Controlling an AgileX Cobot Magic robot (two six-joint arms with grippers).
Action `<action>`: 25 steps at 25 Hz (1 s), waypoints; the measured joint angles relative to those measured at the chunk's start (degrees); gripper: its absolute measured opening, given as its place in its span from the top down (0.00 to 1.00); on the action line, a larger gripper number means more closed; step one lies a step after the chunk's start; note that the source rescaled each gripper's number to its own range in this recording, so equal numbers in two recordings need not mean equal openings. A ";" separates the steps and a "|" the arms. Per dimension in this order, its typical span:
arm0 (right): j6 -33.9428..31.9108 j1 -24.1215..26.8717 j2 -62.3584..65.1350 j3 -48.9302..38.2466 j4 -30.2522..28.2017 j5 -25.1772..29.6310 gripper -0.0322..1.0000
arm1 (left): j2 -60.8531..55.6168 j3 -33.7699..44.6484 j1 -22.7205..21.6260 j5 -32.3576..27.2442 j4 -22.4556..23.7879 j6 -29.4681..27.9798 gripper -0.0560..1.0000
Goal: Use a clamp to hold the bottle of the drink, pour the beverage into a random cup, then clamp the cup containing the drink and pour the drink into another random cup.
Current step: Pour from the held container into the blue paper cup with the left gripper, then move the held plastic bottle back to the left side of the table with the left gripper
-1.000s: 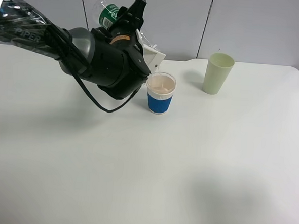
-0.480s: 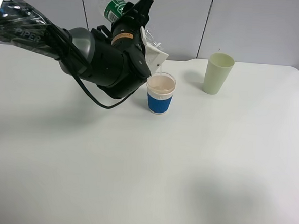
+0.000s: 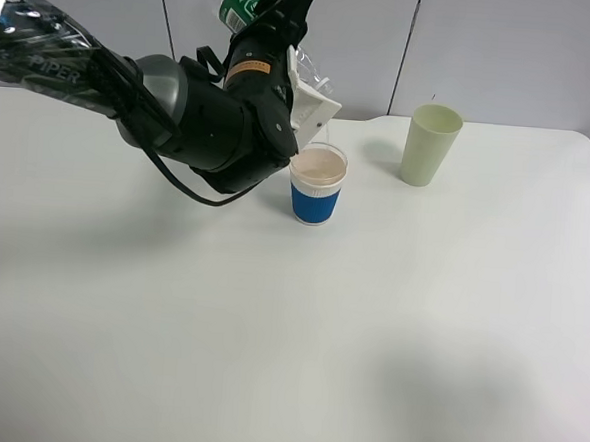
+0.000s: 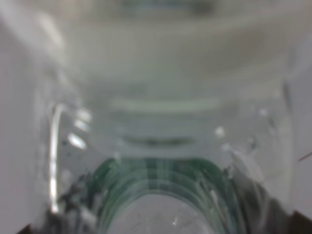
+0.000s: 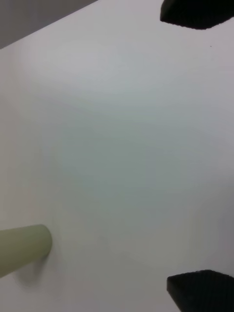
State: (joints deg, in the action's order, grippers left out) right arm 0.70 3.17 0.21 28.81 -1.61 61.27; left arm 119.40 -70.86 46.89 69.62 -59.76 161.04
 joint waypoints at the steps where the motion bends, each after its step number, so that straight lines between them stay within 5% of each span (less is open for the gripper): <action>1: 0.00 0.00 0.00 0.00 0.00 0.00 0.01 | 0.00 0.00 0.00 0.00 -0.53 -0.92 0.90; 8: 0.00 0.00 0.00 0.00 0.00 0.00 0.01 | -1.56 0.48 0.00 -1.07 -9.65 -10.30 0.90; 19: 0.00 0.00 0.00 0.00 0.00 0.00 0.01 | -11.95 8.84 0.00 -6.86 -11.21 -32.99 0.90; 25: 0.00 0.00 0.00 0.00 0.00 0.00 0.01 | -19.04 17.02 -0.59 -14.89 -11.28 -47.59 0.90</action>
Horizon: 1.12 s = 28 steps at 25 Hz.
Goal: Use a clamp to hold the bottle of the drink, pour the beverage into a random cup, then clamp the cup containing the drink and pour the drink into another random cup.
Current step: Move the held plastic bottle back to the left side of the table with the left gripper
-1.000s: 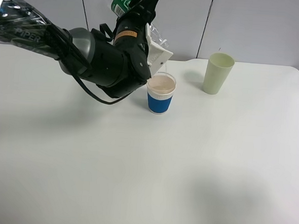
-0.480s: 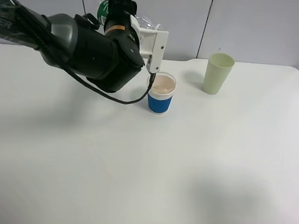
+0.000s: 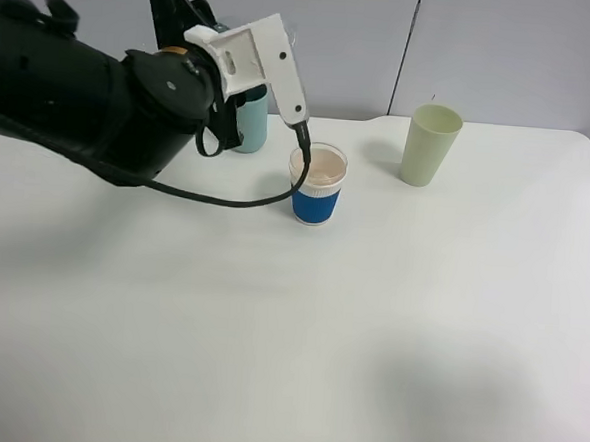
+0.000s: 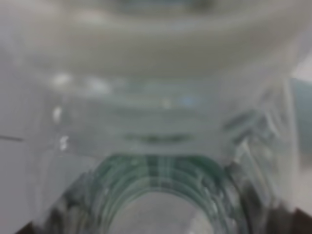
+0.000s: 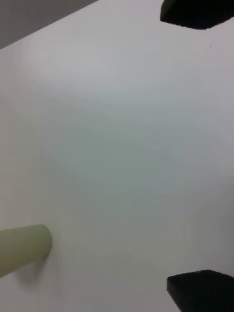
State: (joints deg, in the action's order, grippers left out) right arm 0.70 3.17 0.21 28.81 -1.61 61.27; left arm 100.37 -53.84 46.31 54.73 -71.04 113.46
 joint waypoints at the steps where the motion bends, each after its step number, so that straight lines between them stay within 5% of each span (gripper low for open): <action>1: 0.00 0.00 0.00 0.00 0.00 0.00 0.01 | -1.35 1.58 -0.18 -1.93 0.00 -2.89 0.90; 8: 0.00 0.00 0.00 0.00 0.00 0.00 0.01 | -10.40 13.48 -4.02 -11.31 5.94 -31.00 0.90; 20: 0.00 0.00 0.00 0.00 0.00 0.00 0.01 | -19.80 32.23 -18.81 -10.02 36.93 -87.91 0.90; 24: 0.00 0.00 0.00 0.00 0.00 0.00 0.01 | -19.99 36.89 -24.63 -6.14 45.14 -101.76 0.90; 28: 0.00 0.00 0.00 0.00 0.00 0.00 0.01 | -19.83 39.95 -29.51 -3.94 54.30 -109.02 0.90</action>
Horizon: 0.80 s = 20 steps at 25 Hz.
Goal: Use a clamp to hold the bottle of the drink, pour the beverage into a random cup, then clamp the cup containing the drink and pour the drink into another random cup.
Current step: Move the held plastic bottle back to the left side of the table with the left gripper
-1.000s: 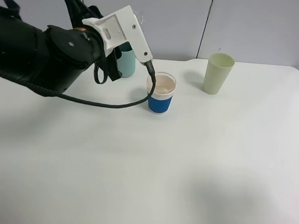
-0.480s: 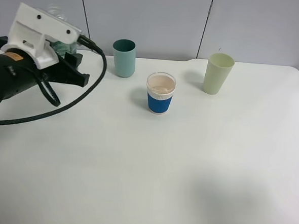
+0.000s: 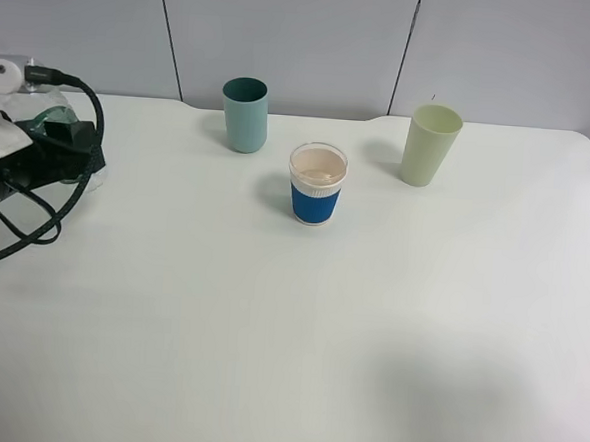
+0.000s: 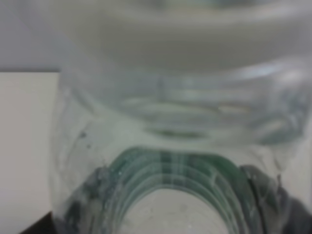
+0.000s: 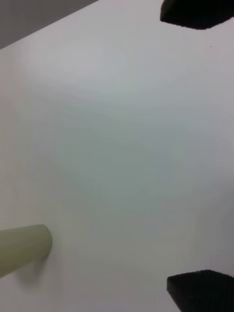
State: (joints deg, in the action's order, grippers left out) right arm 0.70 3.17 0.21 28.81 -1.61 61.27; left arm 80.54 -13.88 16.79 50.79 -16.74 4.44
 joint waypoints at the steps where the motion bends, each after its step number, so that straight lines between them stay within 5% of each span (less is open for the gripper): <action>1: 0.00 0.00 0.00 0.00 0.00 0.00 0.01 | 0.25 0.28 -0.63 0.05 1.62 -0.55 0.90; 10: 0.00 0.00 0.00 0.00 -0.01 0.00 0.01 | 8.69 0.44 -2.72 0.27 4.57 0.87 0.90; 20: 0.00 0.00 0.00 0.00 -0.01 0.00 0.01 | 20.69 0.66 -2.80 12.97 9.85 1.76 0.90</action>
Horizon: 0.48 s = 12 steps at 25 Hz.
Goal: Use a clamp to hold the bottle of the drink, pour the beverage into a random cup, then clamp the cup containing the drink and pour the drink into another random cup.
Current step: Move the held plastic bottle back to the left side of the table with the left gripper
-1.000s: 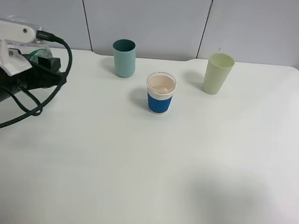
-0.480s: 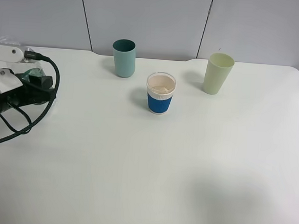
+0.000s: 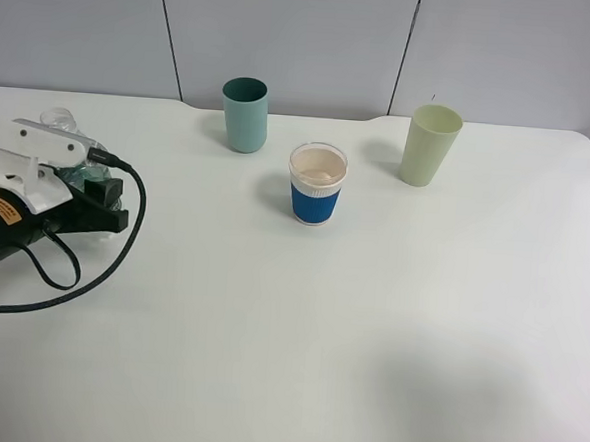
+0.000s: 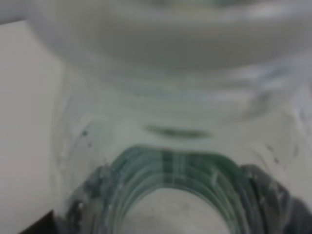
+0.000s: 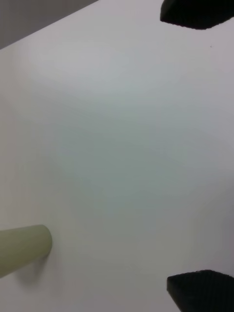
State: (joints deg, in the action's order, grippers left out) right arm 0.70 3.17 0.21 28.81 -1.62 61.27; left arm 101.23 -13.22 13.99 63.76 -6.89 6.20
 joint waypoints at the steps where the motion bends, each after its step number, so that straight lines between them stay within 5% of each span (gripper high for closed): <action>1: 0.00 0.00 0.00 0.00 0.00 0.00 0.01 | 0.92 0.00 0.00 0.37 0.11 0.00 0.90; 12: 0.00 0.00 0.00 0.00 0.00 0.00 0.01 | 3.59 0.00 0.00 1.23 2.69 -0.46 0.90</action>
State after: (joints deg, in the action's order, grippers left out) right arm 0.70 3.17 0.21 28.81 -1.62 61.27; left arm 104.81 -13.22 13.99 64.99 -4.20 5.74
